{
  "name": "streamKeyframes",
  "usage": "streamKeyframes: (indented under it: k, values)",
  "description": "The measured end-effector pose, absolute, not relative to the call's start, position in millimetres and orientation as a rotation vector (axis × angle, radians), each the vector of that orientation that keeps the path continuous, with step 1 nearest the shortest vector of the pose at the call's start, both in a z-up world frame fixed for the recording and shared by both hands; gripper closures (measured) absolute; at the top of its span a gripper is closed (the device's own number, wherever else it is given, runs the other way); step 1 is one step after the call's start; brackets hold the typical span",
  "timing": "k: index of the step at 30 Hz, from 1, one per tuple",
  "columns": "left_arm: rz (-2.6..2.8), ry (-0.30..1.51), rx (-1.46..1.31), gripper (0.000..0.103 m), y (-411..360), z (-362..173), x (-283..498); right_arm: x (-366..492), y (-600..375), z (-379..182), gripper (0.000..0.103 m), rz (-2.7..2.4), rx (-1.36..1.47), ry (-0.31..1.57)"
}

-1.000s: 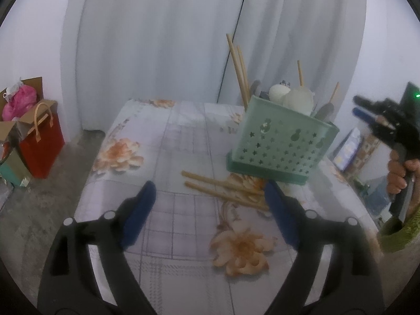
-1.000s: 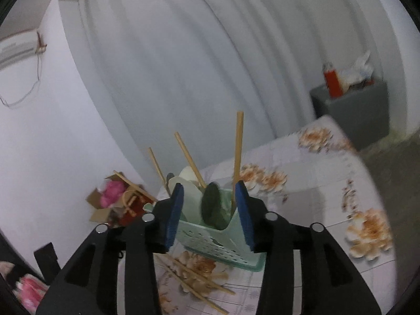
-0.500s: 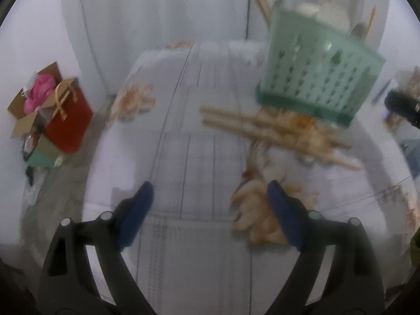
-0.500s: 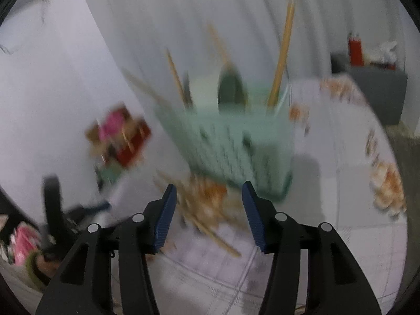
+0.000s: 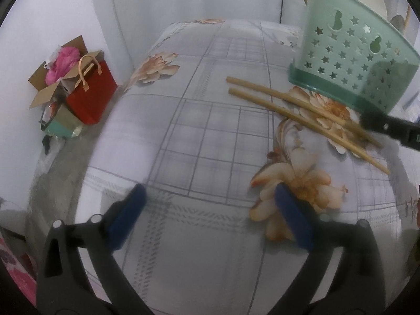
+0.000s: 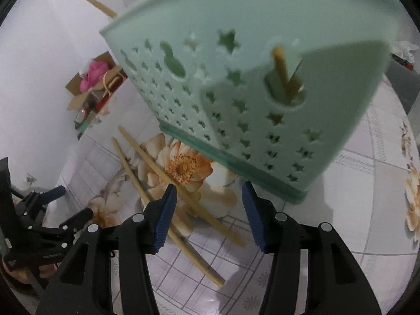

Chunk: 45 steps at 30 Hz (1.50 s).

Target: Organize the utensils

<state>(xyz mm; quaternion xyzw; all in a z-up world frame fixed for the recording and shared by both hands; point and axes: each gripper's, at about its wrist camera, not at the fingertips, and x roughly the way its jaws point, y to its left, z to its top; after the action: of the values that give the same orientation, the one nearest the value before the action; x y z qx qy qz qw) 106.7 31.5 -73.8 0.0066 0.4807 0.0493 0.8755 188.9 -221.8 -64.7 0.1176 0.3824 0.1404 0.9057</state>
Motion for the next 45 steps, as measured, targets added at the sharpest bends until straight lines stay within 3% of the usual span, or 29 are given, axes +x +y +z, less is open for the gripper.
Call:
streamKeyframes:
  k: [9, 19, 30, 32, 33, 42, 45]
  values:
    - [0.110, 1.002, 0.009, 0.008, 27.8, -72.0, 104.5, 183.9, -201.6, -68.2, 0.054, 0.352, 0.195, 0.822]
    - [0.119, 1.005, -0.002, 0.008, 27.9, -71.8, 105.3, 175.4, -180.8, -71.8, 0.086, 0.404, 0.175, 0.851]
    - [0.117, 1.003, -0.001, 0.008, 28.2, -72.6, 104.5, 149.2, -160.5, -81.6, 0.091, 0.470, 0.268, 0.880]
    - [0.113, 1.000, -0.001, 0.008, 28.4, -72.6, 104.3, 143.5, -157.1, -83.2, 0.094, 0.482, 0.293, 0.883]
    - [0.112, 0.999, -0.001, 0.008, 29.1, -73.1, 103.8, 140.5, -155.7, -83.7, 0.100, 0.488, 0.309, 0.883]
    - [0.033, 0.991, 0.027, 0.008, 30.7, -72.5, 107.7, 112.7, -168.9, -89.6, 0.100, 0.430, 0.367, 0.883]
    - [-0.052, 0.925, -0.078, 0.008, 36.1, -60.2, 106.7, 108.2, -175.5, -82.8, 0.100, 0.402, 0.341, 0.857]
